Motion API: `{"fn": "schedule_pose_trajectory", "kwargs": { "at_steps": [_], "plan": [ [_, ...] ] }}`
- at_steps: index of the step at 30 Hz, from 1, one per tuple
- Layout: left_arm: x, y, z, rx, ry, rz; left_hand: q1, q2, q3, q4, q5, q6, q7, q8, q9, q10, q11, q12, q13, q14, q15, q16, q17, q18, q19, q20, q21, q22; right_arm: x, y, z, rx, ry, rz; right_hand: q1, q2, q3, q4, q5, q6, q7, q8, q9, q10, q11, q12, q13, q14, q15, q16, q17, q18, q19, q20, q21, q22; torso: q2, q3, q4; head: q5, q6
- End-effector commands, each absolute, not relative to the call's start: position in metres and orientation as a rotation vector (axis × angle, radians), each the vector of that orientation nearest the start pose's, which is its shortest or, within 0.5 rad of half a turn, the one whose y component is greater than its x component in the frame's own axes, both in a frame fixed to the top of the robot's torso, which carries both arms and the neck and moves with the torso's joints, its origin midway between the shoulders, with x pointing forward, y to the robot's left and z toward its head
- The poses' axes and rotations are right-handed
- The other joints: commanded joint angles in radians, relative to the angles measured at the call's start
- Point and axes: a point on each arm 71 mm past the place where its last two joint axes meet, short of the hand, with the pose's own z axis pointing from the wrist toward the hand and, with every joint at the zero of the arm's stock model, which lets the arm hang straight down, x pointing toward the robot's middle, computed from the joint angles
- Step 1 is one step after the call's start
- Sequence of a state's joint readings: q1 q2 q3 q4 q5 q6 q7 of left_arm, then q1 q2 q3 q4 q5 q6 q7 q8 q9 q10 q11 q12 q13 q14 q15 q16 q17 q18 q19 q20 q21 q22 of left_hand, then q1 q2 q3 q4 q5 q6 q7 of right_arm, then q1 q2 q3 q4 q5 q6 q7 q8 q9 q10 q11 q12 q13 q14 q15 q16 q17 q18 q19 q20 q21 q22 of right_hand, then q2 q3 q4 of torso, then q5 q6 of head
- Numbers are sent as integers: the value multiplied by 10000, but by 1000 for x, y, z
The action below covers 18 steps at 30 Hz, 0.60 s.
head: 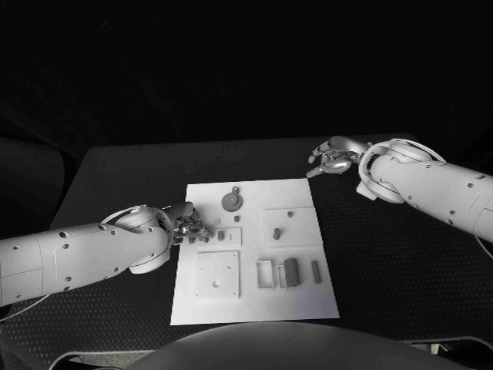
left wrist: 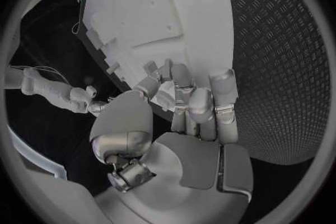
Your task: Assemble the parts on the task board
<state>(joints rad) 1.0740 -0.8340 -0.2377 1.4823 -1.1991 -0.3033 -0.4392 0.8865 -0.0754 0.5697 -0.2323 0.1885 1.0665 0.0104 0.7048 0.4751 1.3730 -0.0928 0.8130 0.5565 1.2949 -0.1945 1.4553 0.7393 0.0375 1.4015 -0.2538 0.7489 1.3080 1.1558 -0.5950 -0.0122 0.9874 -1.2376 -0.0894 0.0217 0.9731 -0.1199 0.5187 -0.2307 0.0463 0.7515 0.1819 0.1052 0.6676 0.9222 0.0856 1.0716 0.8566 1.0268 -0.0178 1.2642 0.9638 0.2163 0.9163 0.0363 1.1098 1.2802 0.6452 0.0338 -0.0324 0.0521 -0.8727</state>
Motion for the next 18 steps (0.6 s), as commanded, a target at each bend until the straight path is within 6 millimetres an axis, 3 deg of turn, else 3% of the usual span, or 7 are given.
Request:
{"fn": "schedule_pose_trajectory", "kwargs": {
  "at_steps": [1, 18],
  "plan": [
    [427, 232, -323, -2386, 21192, -3696, 633, 458, 452, -375, 8, 75, -10, 61, -3, 65, -6, 4, 17, 38, -35, 64, 7, 361, 63, -12, 58, 153, 559, -231, -244, 689, 19266, 6042, -122, 13, -14, 48, 19, -70, 180, 43, -9, -89, 7, 54, -11, 6, -41, 39, -9, 455, -12, -90, -50, 2, -1, 2, -3, 11, 1],
    [426, 231, -318, -1936, 20519, -3893, 779, 466, 515, -413, 100, 122, -23, 85, -12, 105, -17, 18, 21, 48, -40, 106, 28, 353, 84, -7, 80, 164, 559, -231, -245, 685, 19276, 6048, -142, 14, -20, 64, 19, -72, 181, 44, -10, -89, 8, 55, -17, 5, -40, 39, -12, 455, -13, -88, -52, 1, 1, -6, -5, 46, 1]
  ]
}}
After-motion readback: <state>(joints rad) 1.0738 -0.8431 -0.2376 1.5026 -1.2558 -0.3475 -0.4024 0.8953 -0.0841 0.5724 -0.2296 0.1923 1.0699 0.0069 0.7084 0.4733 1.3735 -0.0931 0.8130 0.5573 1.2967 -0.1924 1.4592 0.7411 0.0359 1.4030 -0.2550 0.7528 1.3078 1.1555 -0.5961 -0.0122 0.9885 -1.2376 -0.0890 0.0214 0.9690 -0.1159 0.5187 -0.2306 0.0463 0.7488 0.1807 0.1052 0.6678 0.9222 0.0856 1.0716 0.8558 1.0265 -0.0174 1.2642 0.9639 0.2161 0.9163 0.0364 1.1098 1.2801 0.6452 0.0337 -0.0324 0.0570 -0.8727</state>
